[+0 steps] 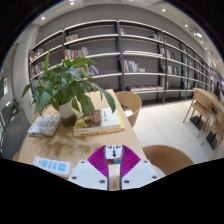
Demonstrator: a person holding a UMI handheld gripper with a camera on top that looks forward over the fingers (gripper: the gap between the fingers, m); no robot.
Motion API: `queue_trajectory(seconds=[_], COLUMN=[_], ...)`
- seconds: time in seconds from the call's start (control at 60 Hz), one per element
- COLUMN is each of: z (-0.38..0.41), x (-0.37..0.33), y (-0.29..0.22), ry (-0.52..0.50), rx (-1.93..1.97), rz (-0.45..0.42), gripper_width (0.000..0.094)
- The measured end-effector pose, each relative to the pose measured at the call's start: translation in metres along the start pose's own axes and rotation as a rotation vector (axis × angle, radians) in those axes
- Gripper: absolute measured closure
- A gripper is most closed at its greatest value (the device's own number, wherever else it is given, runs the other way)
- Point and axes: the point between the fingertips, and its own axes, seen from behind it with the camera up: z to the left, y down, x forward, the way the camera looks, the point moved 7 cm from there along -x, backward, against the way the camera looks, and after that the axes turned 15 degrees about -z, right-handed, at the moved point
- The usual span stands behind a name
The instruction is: Unplug charger
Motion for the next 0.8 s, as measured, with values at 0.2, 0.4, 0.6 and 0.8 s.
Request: queue_trajectory(seconds=[0.2, 0.4, 0.6, 0.8], z=[-0.007, -0.008, 0.002, 0.058], x=[-0.001, 0.001, -0.034, -0.127], y=[0.038, 0.045, -0.017, -0.076], ry=[0.020, 0.042, 0.079, 0.035], rx=[0.020, 0.004, -0.052, 0.011], rz=[0.120, 0.127, 0.017, -0.100], gripper_width=[0.0767, 0.0401, 0.0135, 0.0123])
